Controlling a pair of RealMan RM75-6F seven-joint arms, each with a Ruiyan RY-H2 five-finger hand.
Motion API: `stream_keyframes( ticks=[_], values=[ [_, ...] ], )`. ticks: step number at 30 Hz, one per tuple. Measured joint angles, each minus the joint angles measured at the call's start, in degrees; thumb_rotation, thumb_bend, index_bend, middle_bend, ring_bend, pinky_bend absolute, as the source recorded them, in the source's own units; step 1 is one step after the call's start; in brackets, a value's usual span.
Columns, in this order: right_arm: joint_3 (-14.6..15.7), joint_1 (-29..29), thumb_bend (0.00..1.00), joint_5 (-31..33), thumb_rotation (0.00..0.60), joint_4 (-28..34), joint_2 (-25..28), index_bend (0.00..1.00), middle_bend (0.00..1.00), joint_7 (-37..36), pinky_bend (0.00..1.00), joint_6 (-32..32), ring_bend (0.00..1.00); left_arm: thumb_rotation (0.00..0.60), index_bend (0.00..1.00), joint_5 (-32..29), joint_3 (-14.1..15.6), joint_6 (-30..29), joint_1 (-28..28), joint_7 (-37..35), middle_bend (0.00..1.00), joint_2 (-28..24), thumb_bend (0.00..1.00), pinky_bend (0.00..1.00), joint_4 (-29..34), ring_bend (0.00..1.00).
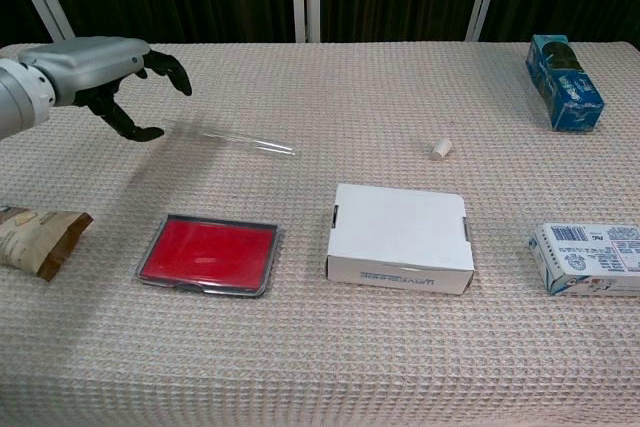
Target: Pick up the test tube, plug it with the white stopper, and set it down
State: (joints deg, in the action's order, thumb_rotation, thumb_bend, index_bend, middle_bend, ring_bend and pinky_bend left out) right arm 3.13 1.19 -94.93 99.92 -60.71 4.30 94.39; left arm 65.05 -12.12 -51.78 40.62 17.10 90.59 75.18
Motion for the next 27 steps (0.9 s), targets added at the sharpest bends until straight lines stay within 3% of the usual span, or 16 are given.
stream_keyframes(
  ticks=[6,9,11,16,23,27],
  values=[
    [-0.69,-0.05,0.30,-0.28,0.600,0.23,0.31,0.21,0.39,0.06,0.35,-0.34,0.28,0.600,0.29,-1.39,-0.05,0.18,0.89,1.07,0.23,0.79,0.30,0.22,-0.59,0.17],
    [-0.78,-0.29,0.31,-0.68,0.600,0.15,0.30,0.21,0.39,-0.16,0.35,-0.18,0.28,0.600,0.32,-0.88,-0.04,-1.12,1.13,2.38,0.28,0.63,0.30,0.37,0.53,0.26],
    [-0.83,-0.40,0.31,-0.91,0.600,-0.05,0.20,0.21,0.39,-0.33,0.35,-0.16,0.28,0.600,0.34,-0.45,-0.04,-2.15,1.41,3.86,0.30,0.66,0.30,0.52,1.23,0.33],
    [-0.91,-0.60,0.31,-1.23,0.600,-0.78,-0.30,0.21,0.40,-0.94,0.35,-0.45,0.28,0.600,0.35,-0.42,0.10,-3.14,2.86,8.65,0.33,2.00,0.30,0.75,1.19,0.53],
    [-1.16,-0.89,0.31,-1.01,0.600,-1.52,-0.50,0.21,0.40,-1.92,0.37,-0.88,0.28,0.600,0.35,-4.07,-0.01,-2.85,5.22,14.91,0.36,7.40,0.30,0.99,-4.52,0.70],
    [-1.36,-0.90,0.31,-0.71,0.600,-1.87,-0.69,0.21,0.40,-2.25,0.38,-1.42,0.29,0.600,0.35,-7.68,-0.23,-2.73,5.90,17.88,0.36,10.01,0.30,1.00,-6.05,0.72]
  ],
)
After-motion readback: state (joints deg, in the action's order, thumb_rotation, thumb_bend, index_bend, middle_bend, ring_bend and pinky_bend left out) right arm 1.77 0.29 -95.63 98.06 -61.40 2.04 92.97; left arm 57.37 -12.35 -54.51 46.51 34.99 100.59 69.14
